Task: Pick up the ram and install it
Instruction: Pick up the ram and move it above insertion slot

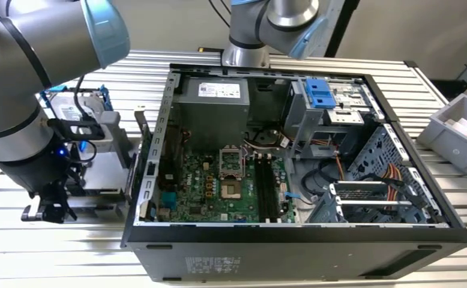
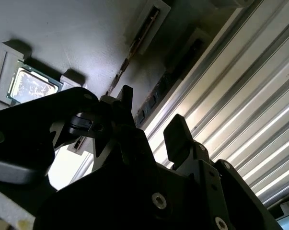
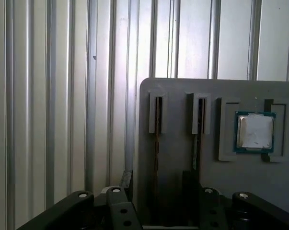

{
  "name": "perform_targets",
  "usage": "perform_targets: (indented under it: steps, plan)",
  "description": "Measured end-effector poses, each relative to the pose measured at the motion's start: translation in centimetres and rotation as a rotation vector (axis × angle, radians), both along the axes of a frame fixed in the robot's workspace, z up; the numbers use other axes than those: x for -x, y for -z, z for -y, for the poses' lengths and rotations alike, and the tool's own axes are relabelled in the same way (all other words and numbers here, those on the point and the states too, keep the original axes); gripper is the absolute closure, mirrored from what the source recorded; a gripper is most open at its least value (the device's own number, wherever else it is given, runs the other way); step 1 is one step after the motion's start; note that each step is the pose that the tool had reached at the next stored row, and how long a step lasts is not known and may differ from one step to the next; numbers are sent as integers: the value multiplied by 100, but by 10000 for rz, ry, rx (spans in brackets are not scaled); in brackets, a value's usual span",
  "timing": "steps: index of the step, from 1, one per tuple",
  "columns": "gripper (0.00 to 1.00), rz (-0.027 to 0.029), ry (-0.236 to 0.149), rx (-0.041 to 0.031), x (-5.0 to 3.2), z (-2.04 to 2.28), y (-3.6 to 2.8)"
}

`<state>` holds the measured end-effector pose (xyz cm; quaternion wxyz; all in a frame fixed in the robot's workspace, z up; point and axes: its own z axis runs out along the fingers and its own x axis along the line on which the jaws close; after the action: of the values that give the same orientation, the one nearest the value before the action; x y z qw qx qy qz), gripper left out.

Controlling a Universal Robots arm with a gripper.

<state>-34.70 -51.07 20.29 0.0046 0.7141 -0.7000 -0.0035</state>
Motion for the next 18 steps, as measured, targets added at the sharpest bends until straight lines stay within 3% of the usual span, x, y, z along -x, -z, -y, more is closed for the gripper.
perform_targets:
  steps: [18]
  plan:
    - [0,0,109,-1,13,24,95]
